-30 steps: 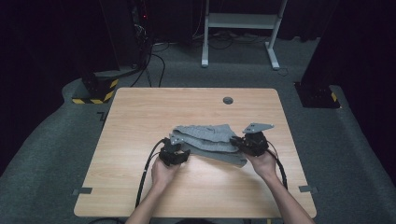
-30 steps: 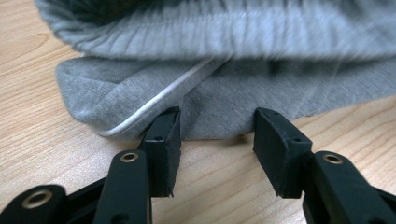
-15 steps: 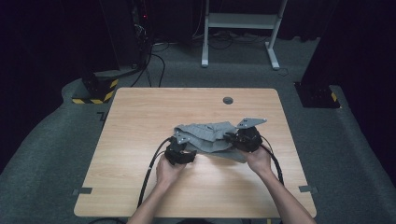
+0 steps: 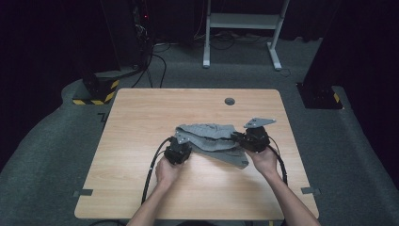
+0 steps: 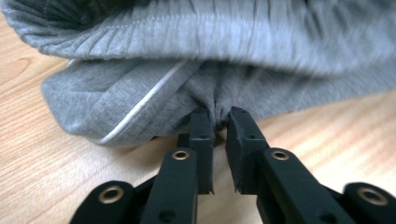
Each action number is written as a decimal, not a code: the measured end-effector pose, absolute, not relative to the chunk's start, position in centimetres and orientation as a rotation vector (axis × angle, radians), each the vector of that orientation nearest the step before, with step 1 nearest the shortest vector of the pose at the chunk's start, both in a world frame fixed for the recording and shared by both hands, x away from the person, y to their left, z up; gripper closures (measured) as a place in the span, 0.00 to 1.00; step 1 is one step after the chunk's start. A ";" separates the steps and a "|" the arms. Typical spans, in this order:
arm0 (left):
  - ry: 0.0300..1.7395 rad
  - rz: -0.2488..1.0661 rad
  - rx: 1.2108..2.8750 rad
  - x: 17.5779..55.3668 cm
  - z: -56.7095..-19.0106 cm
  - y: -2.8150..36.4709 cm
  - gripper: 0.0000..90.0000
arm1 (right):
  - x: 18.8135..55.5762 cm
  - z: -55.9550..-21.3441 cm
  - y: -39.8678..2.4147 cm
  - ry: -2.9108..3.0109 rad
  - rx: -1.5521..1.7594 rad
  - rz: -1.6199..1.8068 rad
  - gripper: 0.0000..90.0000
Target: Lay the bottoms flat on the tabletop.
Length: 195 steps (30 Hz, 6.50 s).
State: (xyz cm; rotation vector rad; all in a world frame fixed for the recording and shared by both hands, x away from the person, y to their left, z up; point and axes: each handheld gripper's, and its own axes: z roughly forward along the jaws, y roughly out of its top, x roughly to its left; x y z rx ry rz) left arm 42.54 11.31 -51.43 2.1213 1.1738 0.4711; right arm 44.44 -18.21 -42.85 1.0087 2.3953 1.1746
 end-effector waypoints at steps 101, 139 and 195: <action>1.231 0.465 2.149 43.1 -49.6 11.6 0.63 | 35.8 -50.9 -18.8 2.508 0.737 0.928 0.94; 1.208 0.460 2.107 42.4 -49.0 12.2 0.67 | 37.0 -50.0 -15.7 2.491 0.734 0.971 0.95; 1.151 0.436 1.996 41.7 -47.6 12.1 0.58 | 46.7 -40.5 -17.5 2.370 0.879 1.082 0.72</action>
